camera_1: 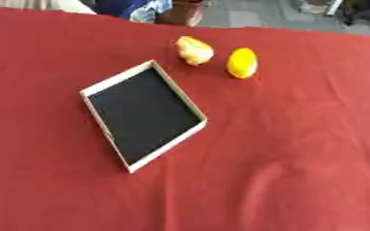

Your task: Pick up objects on the table and place them in the box.

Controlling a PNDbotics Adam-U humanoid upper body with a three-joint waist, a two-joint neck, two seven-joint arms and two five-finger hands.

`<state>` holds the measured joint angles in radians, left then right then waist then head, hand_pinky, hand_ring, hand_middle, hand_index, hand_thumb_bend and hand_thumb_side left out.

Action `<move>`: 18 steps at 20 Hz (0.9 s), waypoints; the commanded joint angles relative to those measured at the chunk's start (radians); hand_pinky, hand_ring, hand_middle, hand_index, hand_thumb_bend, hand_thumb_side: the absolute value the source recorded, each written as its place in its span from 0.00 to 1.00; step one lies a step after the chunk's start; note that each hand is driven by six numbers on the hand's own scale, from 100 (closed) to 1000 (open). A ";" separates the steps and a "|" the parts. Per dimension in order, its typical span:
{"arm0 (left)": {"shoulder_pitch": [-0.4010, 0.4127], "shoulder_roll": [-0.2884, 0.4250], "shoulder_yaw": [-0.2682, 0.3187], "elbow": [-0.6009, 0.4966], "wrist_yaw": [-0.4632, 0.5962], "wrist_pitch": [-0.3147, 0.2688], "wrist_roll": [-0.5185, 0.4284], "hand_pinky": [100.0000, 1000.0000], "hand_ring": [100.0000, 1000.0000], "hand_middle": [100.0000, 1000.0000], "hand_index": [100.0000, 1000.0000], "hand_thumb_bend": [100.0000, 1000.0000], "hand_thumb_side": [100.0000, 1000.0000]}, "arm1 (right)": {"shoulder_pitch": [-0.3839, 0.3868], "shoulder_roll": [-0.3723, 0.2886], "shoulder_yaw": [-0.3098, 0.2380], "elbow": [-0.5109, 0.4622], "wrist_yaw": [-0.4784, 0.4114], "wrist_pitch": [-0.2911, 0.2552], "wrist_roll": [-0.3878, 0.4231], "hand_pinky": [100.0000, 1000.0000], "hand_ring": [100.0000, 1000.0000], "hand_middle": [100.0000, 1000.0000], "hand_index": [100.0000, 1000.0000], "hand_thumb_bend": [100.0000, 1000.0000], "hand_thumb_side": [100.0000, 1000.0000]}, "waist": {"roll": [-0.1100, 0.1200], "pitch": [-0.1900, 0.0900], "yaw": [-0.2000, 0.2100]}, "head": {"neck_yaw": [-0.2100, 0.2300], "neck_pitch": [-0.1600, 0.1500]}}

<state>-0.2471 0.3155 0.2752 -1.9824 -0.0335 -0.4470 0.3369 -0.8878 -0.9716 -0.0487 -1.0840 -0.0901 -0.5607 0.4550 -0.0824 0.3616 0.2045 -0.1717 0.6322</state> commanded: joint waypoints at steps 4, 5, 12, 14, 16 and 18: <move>-0.004 0.005 0.003 -0.018 0.009 -0.001 -0.005 0.83 0.68 0.80 0.89 0.05 0.60 | -0.011 -0.040 -0.014 -0.007 0.002 -0.003 0.002 0.92 0.93 0.91 0.90 0.00 0.33 | 0.005 -0.017 0.000 | -0.007 0.029; -0.003 0.004 0.003 -0.018 0.009 -0.001 -0.005 0.83 0.68 0.80 0.89 0.05 0.60 | -0.011 -0.040 -0.014 -0.008 0.005 -0.004 0.001 0.92 0.93 0.91 0.90 0.00 0.33 | 0.006 -0.016 0.001 | -0.008 0.031; -0.001 0.002 0.003 -0.018 0.009 -0.003 -0.009 0.83 0.68 0.80 0.90 0.04 0.60 | -0.015 -0.040 -0.012 -0.009 0.035 -0.009 -0.003 0.92 0.94 0.91 0.91 0.00 0.25 | 0.010 -0.010 0.004 | -0.011 0.030; -0.002 0.001 0.002 -0.018 0.011 -0.003 -0.011 0.83 0.68 0.80 0.90 0.04 0.60 | -0.018 -0.043 -0.005 -0.003 0.064 -0.021 0.002 0.92 0.94 0.92 0.91 0.00 0.22 | 0.010 -0.010 0.004 | -0.012 0.028; -0.002 0.001 0.001 -0.018 0.012 -0.003 -0.013 0.83 0.68 0.80 0.90 0.04 0.61 | -0.017 -0.052 0.011 0.004 0.094 -0.042 0.021 0.92 0.97 0.94 0.93 0.00 0.12 | 0.009 -0.010 0.005 | -0.014 0.025; -0.002 0.001 0.000 -0.018 0.013 -0.002 -0.015 0.83 0.68 0.80 0.89 0.04 0.61 | -0.011 -0.067 0.034 0.014 0.124 -0.070 0.048 0.92 0.98 0.94 0.93 0.00 0.11 | 0.008 -0.011 0.008 | -0.018 0.022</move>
<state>-0.2458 0.3067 0.2749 -1.9824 -0.0253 -0.4485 0.3264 -0.8872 -0.9835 -0.0173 -1.0697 0.0143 -0.6152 0.4917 -0.0767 0.3696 0.2125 -0.1858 0.6590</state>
